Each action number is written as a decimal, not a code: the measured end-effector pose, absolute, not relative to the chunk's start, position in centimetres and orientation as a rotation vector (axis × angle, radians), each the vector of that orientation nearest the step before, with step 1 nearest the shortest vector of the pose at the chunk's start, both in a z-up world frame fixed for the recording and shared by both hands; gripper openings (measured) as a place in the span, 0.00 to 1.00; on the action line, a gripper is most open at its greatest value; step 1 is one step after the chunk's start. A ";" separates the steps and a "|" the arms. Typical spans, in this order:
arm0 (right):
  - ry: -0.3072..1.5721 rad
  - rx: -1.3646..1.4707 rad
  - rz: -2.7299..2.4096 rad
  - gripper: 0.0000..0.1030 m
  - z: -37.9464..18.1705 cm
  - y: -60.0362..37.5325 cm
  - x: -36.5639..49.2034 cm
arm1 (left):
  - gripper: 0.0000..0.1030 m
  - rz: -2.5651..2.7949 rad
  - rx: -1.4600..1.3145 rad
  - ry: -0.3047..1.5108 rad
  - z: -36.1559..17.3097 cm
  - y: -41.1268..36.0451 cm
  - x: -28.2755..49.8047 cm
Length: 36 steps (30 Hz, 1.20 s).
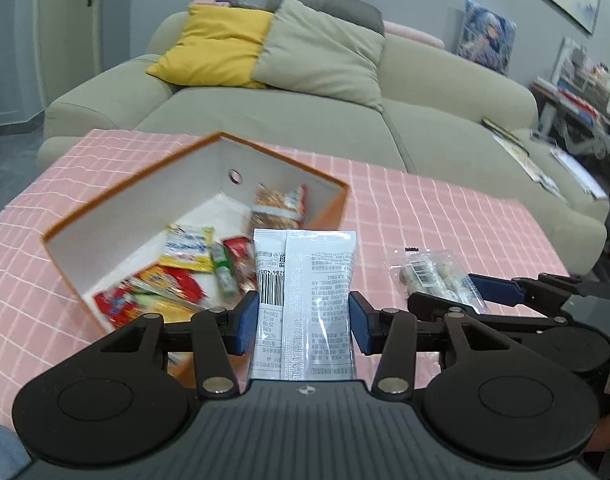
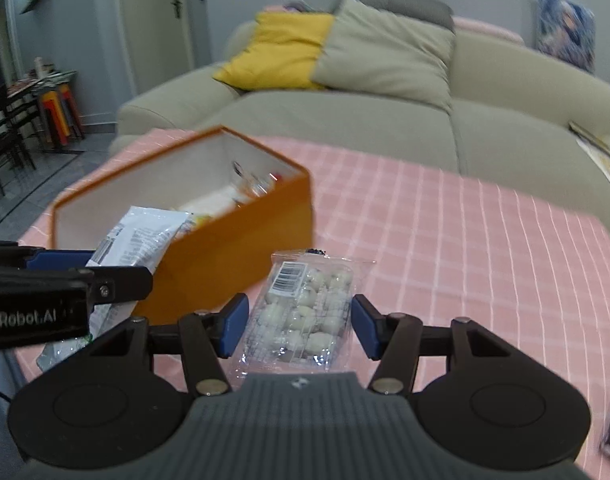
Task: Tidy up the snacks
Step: 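Carry the white packet and clear snack bag over the orange box, then open both grippers to drop the white packet and clear bag into the box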
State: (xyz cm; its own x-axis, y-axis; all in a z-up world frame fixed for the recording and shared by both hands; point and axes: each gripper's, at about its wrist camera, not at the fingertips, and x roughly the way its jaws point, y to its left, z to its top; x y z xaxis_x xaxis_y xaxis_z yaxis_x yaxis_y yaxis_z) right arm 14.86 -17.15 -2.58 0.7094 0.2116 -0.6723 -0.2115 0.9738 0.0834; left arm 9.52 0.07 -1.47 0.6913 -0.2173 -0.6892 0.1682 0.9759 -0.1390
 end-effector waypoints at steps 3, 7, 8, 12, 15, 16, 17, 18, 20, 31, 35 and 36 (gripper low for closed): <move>0.724 -0.018 0.276 0.53 -1.1 -15.6 15.7 | 0.52 -0.194 -0.069 0.765 -0.1 2.2 10.5; 0.703 -0.031 0.338 0.53 0.6 -13.3 17.1 | 0.52 -0.170 -0.069 0.754 1.4 4.9 12.1; 0.697 -0.045 0.355 0.52 0.9 -12.5 17.5 | 0.52 -0.166 -0.073 0.754 1.7 5.7 12.7; 0.693 -0.083 0.416 0.51 1.6 -9.5 19.5 | 0.52 -0.144 -0.059 0.762 2.5 7.9 14.9; 0.705 -0.124 0.436 0.00 1.7 -7.6 21.9 | 0.52 -0.133 -0.044 0.799 2.0 9.0 16.8; 0.720 -0.111 0.444 0.00 1.6 -7.2 22.8 | 0.52 -0.128 -0.036 0.815 1.6 9.3 17.4; 0.735 -0.104 0.446 0.00 1.3 -6.8 23.8 | 0.52 -0.126 -0.030 0.830 1.2 9.5 18.0; 0.753 -0.112 0.446 0.00 0.9 -6.3 24.6 | 0.52 -0.124 -0.026 0.849 0.6 9.8 18.6; 0.784 -0.133 0.445 0.00 -0.1 -5.3 26.4 | 0.52 -0.112 -0.015 0.891 -0.8 10.1 19.7; 0.940 -0.210 0.502 0.00 -4.0 -3.2 29.5 | 0.52 -0.104 0.005 1.001 -4.8 11.6 22.0; 0.980 -0.211 0.480 0.03 -5.1 -3.3 30.3 | 0.52 -0.099 0.059 0.996 -5.9 11.0 23.6; 0.985 -0.212 0.478 0.03 -5.3 -3.3 30.4 | 0.52 -0.107 0.073 0.998 -6.2 10.7 24.0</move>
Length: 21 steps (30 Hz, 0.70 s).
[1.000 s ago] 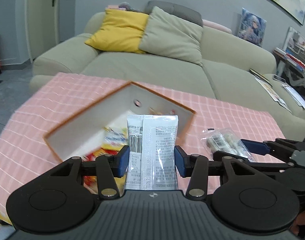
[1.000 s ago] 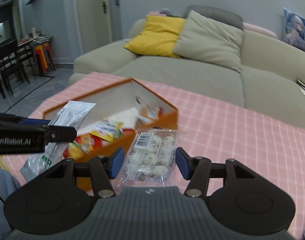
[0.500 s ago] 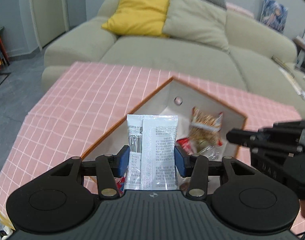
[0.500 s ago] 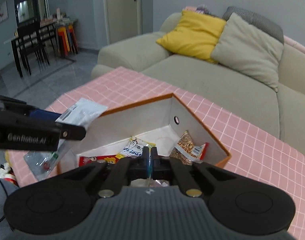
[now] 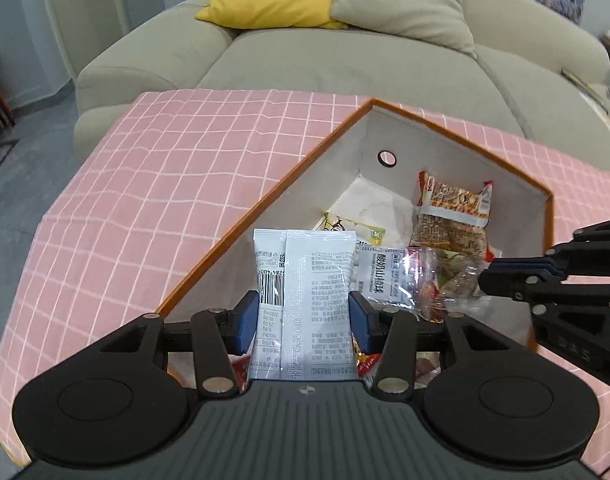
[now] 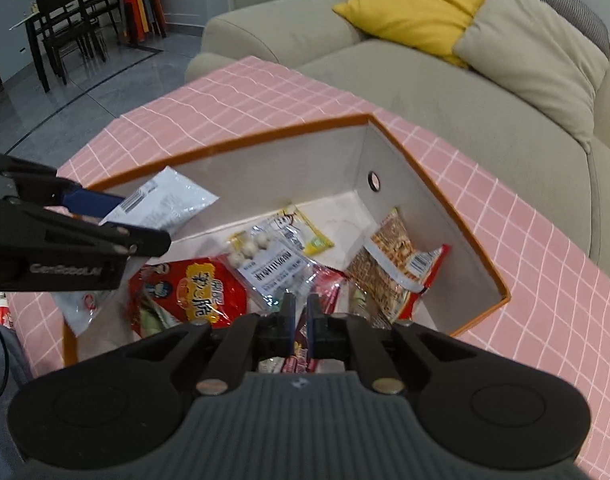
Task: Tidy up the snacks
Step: 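Open both grippers to drop the white packet and clear bag into the box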
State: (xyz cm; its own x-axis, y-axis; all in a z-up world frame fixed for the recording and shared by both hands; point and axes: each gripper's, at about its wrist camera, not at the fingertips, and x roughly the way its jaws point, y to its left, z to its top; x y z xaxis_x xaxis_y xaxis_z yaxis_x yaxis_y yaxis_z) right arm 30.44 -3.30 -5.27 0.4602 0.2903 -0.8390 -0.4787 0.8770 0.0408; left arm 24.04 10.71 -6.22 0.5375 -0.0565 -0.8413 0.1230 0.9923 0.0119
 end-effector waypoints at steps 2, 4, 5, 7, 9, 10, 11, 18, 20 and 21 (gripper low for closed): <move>0.997 -0.220 0.476 0.03 -5.7 -3.2 30.6 | 0.52 -0.131 0.094 1.000 -6.8 10.1 24.8; 1.013 -0.220 0.474 0.03 -6.3 -3.3 30.7 | 0.52 -0.160 0.136 1.007 -7.4 9.2 25.4; 1.019 -0.219 0.473 0.03 -6.5 -3.3 30.9 | 0.52 -0.167 0.160 1.011 -7.8 8.7 25.7; 1.025 -0.216 0.471 0.03 -6.8 -3.4 31.0 | 0.52 -0.175 0.202 1.026 -8.6 7.9 26.1; 1.031 -0.208 0.470 0.03 -7.1 -3.4 31.3 | 0.52 -0.175 0.229 1.047 -9.6 7.4 26.4; 1.032 -0.205 0.470 0.03 -7.2 -3.5 31.4 | 0.52 -0.173 0.235 1.057 -9.9 7.3 26.5; 1.034 -0.205 0.472 0.03 -7.3 -3.5 31.6 | 0.52 -0.170 0.241 1.067 -10.3 7.3 26.6; 1.046 -0.196 0.472 0.06 -7.7 -3.5 31.9 | 0.58 -0.138 0.269 1.110 -11.0 7.6 27.2; 1.046 -0.194 0.468 0.19 -7.7 -3.5 31.9 | 0.60 -0.132 0.259 1.104 -10.6 7.8 27.0; 1.044 -0.194 0.467 0.21 -7.7 -3.5 31.9 | 0.60 -0.130 0.253 1.101 -10.4 7.9 26.9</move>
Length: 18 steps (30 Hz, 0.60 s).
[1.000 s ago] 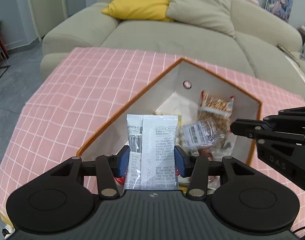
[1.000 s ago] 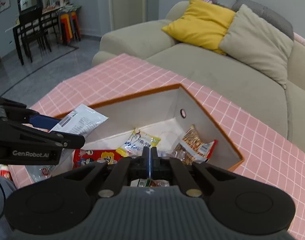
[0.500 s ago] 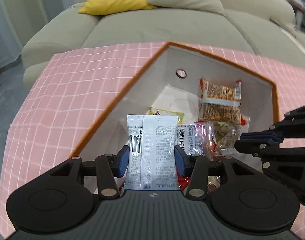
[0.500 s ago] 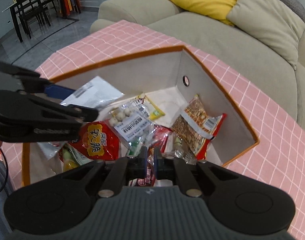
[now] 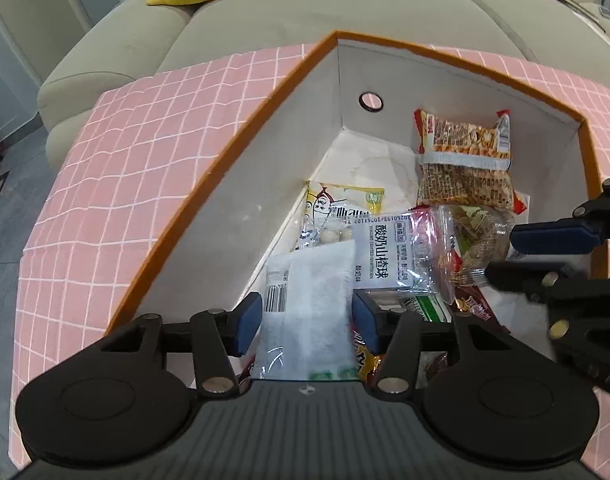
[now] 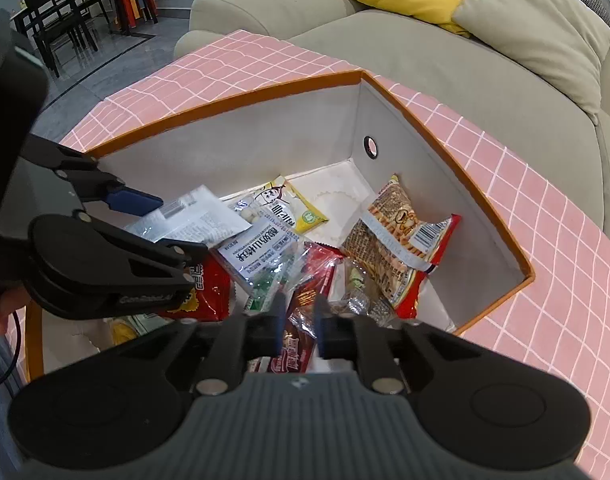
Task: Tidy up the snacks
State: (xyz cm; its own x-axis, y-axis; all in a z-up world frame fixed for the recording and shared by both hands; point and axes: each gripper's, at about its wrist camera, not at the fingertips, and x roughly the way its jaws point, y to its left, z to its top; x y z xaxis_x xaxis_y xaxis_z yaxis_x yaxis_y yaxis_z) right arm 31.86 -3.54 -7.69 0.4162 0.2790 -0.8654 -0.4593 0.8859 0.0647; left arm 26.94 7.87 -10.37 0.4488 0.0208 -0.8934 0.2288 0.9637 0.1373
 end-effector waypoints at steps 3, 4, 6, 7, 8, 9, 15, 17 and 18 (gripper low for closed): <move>1.039 -0.199 0.468 0.34 -7.3 -3.4 31.6 | 0.68 -0.131 0.235 1.083 -9.3 8.1 26.4; 1.038 -0.200 0.472 0.39 -7.2 -3.4 31.4 | 0.70 -0.131 0.229 1.074 -8.9 8.2 26.2; 1.029 -0.205 0.476 0.46 -6.6 -3.3 31.1 | 0.71 -0.134 0.219 1.057 -7.9 8.3 25.8; 1.024 -0.208 0.477 0.50 -6.4 -3.2 30.9 | 0.71 -0.135 0.214 1.049 -7.4 8.5 25.6; 1.019 -0.209 0.478 0.52 -6.1 -3.2 30.7 | 0.71 -0.133 0.207 1.037 -6.7 8.6 25.2; 1.015 -0.205 0.479 0.54 -5.7 -3.2 30.5 | 0.71 -0.130 0.202 1.025 -6.2 8.7 25.0; 0.985 -0.146 0.461 0.67 -3.2 -3.6 29.2 | 0.72 -0.125 0.167 0.930 -2.2 9.5 22.7; 0.966 -0.132 0.450 0.71 -2.2 -3.8 28.7 | 0.72 -0.123 0.162 0.891 -0.8 9.6 21.8; 0.955 -0.128 0.443 0.72 -1.7 -3.9 28.3 | 0.72 -0.119 0.165 0.874 -0.2 9.6 21.4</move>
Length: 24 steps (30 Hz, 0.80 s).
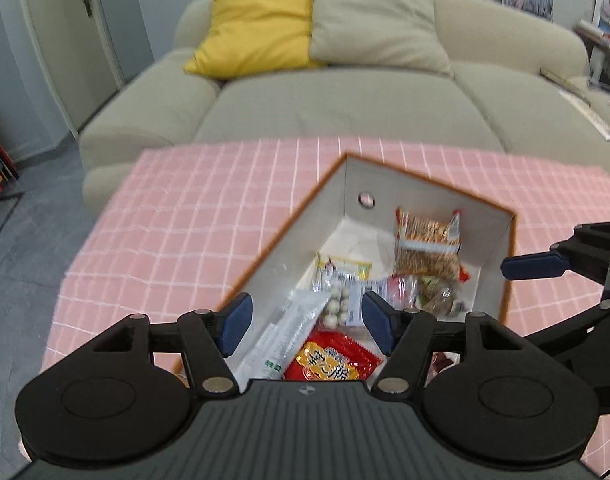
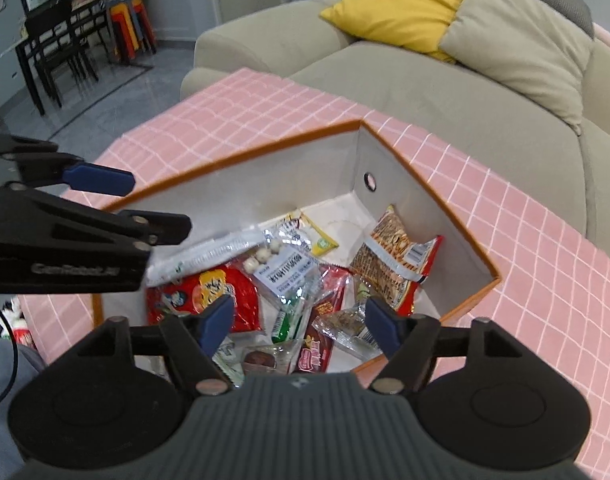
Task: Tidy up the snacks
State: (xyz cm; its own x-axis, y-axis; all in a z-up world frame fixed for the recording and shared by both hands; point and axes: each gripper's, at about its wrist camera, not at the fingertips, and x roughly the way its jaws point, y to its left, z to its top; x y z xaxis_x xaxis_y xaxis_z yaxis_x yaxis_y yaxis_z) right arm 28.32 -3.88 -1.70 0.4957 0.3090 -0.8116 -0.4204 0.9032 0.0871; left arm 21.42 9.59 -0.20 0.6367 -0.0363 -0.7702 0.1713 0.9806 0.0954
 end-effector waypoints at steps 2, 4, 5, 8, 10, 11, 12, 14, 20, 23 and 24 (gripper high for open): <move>0.931 -0.119 0.434 0.79 -0.7 -4.1 27.7 | 0.72 -0.110 0.175 0.836 1.3 9.6 20.5; 0.905 -0.109 0.433 0.83 0.5 -4.3 27.0 | 0.72 -0.098 0.181 0.787 2.9 9.5 19.6; 0.889 -0.106 0.432 0.87 1.2 -4.4 26.6 | 0.72 -0.089 0.180 0.763 3.6 9.5 19.1; 0.831 -0.094 0.424 0.95 3.4 -4.8 25.2 | 0.72 -0.062 0.161 0.685 6.0 9.5 17.4; 0.791 -0.081 0.414 0.96 4.8 -5.2 24.2 | 0.72 -0.040 0.137 0.646 7.1 9.5 16.4; 0.771 -0.073 0.408 0.96 5.5 -5.4 23.6 | 0.72 -0.028 0.124 0.635 7.6 9.5 16.0; 0.750 -0.065 0.404 0.96 6.2 -5.6 23.0 | 0.72 -0.020 0.108 0.622 8.1 9.5 15.5; 0.700 -0.037 0.396 0.96 7.5 -6.3 21.6 | 0.72 -0.008 0.085 0.586 9.0 9.3 14.2; 0.565 0.036 0.352 0.96 10.0 -8.4 17.0 | 0.92 0.014 0.041 0.483 10.3 8.4 10.6; 0.515 0.060 0.317 0.96 10.4 -9.4 14.5 | 0.95 0.048 0.030 0.443 10.3 8.0 9.0; 0.499 0.063 0.304 0.96 10.4 -9.7 13.7 | 0.95 0.059 0.035 0.439 10.2 7.8 8.7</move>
